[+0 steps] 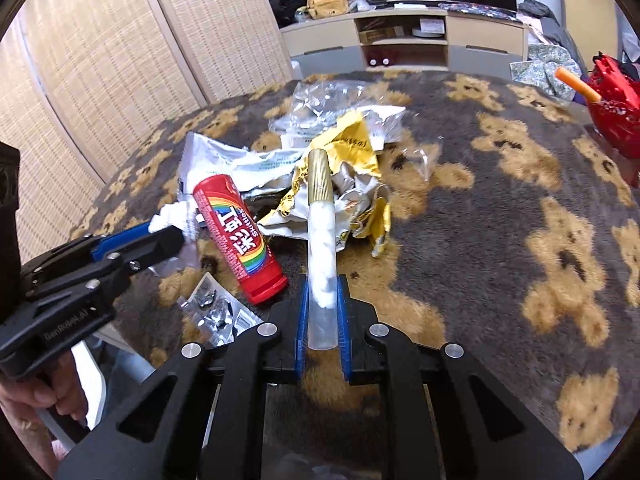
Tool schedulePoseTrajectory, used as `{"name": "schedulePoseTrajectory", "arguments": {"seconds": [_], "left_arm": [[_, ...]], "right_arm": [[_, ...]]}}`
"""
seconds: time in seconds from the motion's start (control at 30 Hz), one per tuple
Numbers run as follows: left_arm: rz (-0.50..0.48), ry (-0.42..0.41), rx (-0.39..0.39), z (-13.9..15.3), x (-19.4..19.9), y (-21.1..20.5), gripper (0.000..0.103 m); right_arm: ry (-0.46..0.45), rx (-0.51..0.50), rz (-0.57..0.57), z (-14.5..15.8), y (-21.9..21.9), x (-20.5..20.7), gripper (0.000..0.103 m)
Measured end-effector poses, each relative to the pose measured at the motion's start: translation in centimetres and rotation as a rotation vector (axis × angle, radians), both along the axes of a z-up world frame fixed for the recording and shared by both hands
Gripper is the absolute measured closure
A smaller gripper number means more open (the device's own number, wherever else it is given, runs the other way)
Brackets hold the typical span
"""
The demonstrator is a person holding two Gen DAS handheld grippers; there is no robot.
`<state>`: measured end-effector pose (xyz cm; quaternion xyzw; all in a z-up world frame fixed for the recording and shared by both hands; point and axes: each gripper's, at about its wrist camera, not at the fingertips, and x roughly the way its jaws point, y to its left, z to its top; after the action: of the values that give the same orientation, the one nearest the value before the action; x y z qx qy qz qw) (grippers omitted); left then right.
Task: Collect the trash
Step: 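Grasp the white-and-gold marker with the right tool while the left tool grasps a white wrapper, then lower the marker and wrapper into the metal bin and open both tools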
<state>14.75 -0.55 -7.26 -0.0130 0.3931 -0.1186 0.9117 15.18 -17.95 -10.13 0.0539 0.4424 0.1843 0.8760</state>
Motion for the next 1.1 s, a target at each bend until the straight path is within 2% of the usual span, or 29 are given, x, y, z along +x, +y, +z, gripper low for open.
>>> {"name": "schedulePoseTrajectory", "arguments": {"seconds": [0.23,0.43,0.57,0.7,0.8,1.1], "left_arm": [[-0.016,-0.042,-0.007,2.3,-4.8,-0.5,0.077],[-0.040,-0.047,0.003,2.2,-9.2,-1.6,0.077],[-0.048,-0.029,0.004,1.0,-11.7,-2.0,0.077],[-0.055,0.000,0.015,-0.9,-14.0,-2.3,0.077],[-0.053,0.037,-0.017,-2.7,-15.4,-2.4,0.077],[-0.071,0.149,0.001,-8.6,-17.7,-3.4,0.077]], "right_arm": [[-0.035,0.002,-0.014,2.1,-1.2,-4.0,0.089],[-0.036,0.010,-0.045,2.5,-2.4,-8.6,0.089],[-0.045,-0.021,-0.051,2.5,-2.7,-10.9,0.089],[-0.011,0.008,-0.054,1.3,-3.4,-13.0,0.089],[0.029,0.024,-0.056,-0.4,-3.5,-14.6,0.089],[0.151,0.036,-0.075,-5.5,-3.1,-16.9,0.089]]}}
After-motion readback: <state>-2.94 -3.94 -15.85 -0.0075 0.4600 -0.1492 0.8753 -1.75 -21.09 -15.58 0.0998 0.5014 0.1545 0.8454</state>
